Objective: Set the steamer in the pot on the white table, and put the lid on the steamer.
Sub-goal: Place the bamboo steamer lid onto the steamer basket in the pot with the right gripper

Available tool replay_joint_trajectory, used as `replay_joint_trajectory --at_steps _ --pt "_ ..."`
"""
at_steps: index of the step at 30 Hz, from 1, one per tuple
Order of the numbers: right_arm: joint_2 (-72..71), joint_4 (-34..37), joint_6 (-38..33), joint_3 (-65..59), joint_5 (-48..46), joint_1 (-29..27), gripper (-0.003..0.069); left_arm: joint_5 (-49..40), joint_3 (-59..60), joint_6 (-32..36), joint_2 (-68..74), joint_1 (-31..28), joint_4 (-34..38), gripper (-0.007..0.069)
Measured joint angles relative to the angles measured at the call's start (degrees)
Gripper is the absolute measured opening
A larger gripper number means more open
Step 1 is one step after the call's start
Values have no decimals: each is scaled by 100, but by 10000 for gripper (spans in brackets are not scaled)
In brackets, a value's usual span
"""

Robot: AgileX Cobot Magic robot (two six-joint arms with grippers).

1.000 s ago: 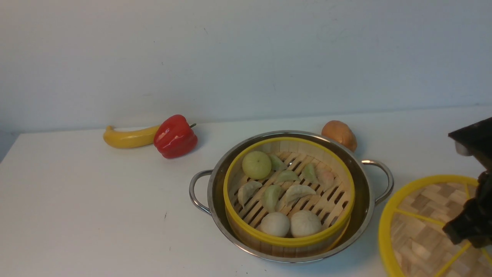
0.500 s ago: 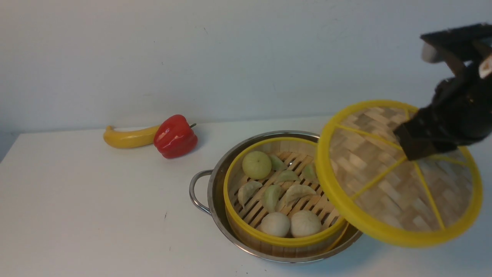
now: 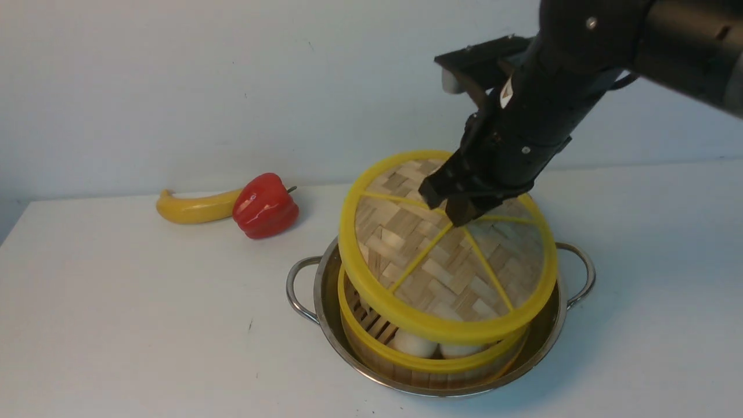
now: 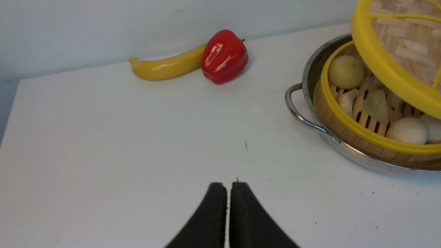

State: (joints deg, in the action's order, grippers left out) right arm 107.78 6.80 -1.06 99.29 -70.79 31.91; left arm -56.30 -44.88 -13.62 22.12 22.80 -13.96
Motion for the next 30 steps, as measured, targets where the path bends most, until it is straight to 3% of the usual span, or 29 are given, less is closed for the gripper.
replay_joint_trajectory --at_steps 30 --pt "644 -71 -223 444 -4 14 132 191 0 0 0 0 0 10"
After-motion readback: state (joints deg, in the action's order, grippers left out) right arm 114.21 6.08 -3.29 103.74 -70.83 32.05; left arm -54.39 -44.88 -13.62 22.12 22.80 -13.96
